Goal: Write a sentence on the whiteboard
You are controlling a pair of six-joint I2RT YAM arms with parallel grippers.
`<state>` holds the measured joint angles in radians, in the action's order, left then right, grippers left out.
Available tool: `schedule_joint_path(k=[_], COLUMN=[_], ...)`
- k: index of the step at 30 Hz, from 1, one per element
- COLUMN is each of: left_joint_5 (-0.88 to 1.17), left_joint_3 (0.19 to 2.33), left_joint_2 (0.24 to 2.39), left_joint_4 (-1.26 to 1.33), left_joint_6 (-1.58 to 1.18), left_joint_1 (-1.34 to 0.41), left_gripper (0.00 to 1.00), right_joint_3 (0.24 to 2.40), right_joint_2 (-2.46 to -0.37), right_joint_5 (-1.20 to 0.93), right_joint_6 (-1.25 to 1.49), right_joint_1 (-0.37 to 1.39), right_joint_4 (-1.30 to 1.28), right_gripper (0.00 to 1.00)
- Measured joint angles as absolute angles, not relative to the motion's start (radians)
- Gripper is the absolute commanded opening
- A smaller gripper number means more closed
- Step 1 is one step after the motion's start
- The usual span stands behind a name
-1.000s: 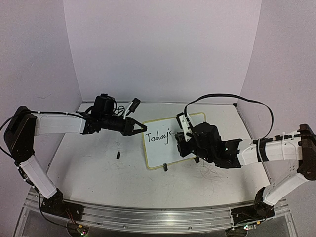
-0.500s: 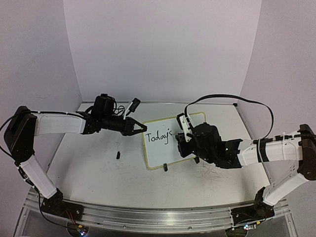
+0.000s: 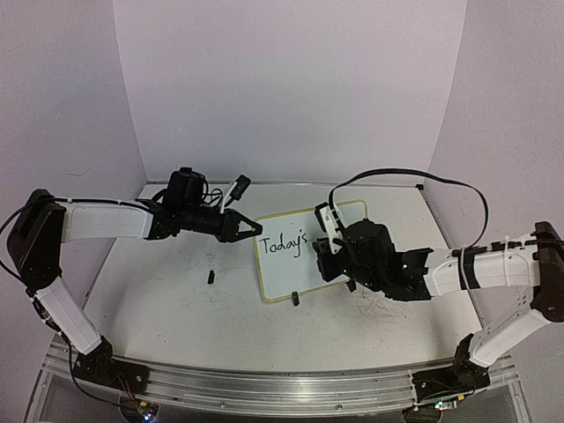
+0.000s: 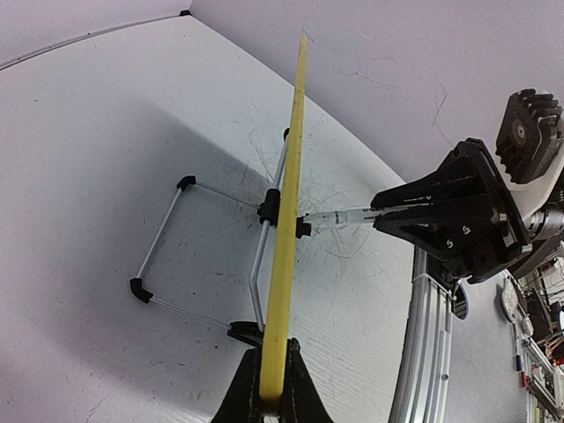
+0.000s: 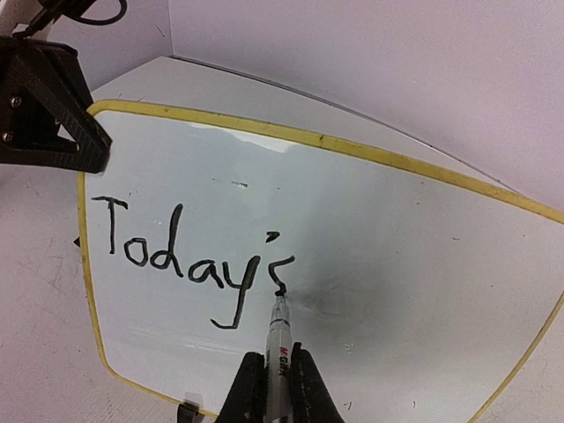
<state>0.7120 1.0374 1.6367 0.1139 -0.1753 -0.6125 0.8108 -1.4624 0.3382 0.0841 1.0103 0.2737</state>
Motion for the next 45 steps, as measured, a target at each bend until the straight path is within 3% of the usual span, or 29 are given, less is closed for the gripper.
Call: schedule_joint_path(k=[26, 35, 45], left_joint_5=[0.712, 0.712, 0.712], left_joint_3=[1.037, 1.037, 1.037], left_joint_2=[1.637, 1.637, 1.636], left_joint_4=[0.113, 0.114, 0.114], left_joint_6=[-0.175, -0.171, -0.164], left_joint_1=[-0.612, -0.614, -0.614], left_gripper=[0.00, 0.00, 0.00], right_joint_3=[0.812, 0.757, 0.753], right_joint_2=[-1.470, -1.318, -1.353], right_joint_5=[0.307, 0.290, 0.290], right_joint_6=[0.084, 0.080, 0.085], right_joint_1=[1.010, 0.985, 0.941], right_joint_4=[0.275, 0.269, 0.269], right_gripper=[0.00, 0.00, 0.00])
